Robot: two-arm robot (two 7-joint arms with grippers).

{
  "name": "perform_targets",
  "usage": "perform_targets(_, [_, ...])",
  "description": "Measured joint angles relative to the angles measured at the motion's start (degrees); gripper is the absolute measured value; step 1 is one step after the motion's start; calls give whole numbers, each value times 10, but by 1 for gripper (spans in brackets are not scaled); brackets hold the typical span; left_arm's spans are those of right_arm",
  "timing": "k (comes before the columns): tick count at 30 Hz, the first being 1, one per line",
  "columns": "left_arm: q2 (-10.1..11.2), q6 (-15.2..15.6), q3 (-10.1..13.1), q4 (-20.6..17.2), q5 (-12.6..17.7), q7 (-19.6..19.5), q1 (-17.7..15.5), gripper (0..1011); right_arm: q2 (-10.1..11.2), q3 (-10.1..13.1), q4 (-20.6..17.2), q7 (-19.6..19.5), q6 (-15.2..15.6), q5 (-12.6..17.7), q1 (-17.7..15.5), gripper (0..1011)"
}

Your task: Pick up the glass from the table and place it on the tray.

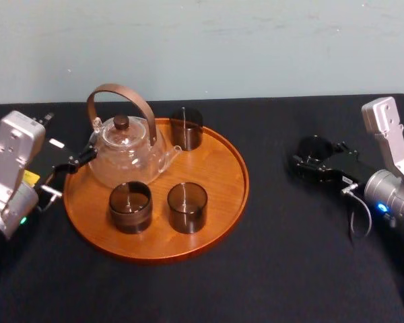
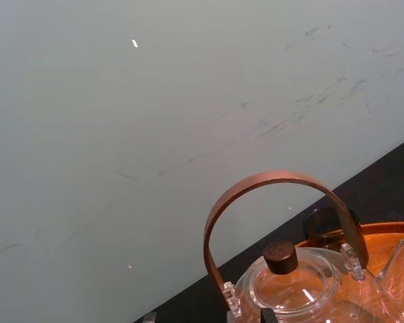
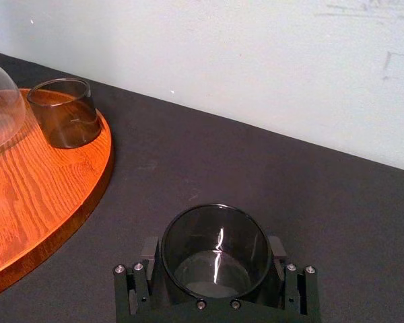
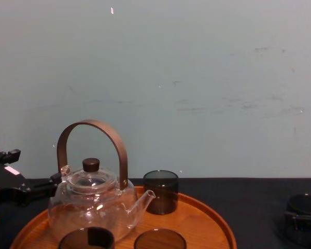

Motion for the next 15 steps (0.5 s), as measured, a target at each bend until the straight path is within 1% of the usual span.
perform_targets(10, [0, 0, 0, 0, 0, 0, 0, 1001, 0, 0, 0, 0, 0, -1, 0, 1002])
perform_targets(12, [0, 0, 0, 0, 0, 0, 0, 1001, 0, 0, 0, 0, 0, 0, 0, 967])
perform_targets(13, [0, 0, 0, 0, 0, 0, 0, 1002, 0, 0, 0, 0, 0, 0, 0, 967])
perform_targets(14, [0, 0, 0, 0, 0, 0, 0, 1002, 0, 0, 0, 0, 0, 0, 0, 928])
perform_targets(15, [0, 0, 0, 0, 0, 0, 0, 1001, 0, 0, 0, 0, 0, 0, 0, 918])
